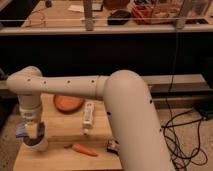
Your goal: Place the white sponge in the ceramic cup
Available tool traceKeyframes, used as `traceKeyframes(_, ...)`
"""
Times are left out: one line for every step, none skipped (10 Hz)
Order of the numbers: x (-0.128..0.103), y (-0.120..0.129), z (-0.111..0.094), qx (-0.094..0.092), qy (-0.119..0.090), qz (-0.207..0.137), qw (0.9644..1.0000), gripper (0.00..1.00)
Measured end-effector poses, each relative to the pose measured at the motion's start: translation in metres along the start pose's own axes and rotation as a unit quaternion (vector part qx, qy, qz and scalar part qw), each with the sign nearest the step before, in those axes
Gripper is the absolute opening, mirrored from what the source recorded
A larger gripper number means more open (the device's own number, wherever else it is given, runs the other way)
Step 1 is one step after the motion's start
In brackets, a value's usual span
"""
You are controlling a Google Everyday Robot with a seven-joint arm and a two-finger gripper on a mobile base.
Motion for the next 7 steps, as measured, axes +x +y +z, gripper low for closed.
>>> traceKeyframes(-0.001,0.002,0.001,-0.003,0.001,-0.008,1.0000,0.75)
traceKeyframes(0.000,0.007,0.001,-0.010,0.010,-0.023,0.9996,0.80)
traceKeyframes(-0.001,0.010,0.003,-0.014,0.018,-0.033,0.9992,0.80)
traceKeyframes(-0.002,0.014,0.004,-0.017,0.027,-0.043,0.9986,0.80)
traceKeyframes(-0.003,0.017,0.004,-0.015,0.034,-0.050,0.9981,0.80)
traceKeyframes(-0.003,0.020,0.002,-0.006,0.039,-0.056,0.9976,0.80)
traceKeyframes(-0.003,0.022,-0.002,0.014,0.039,-0.058,0.9975,0.80)
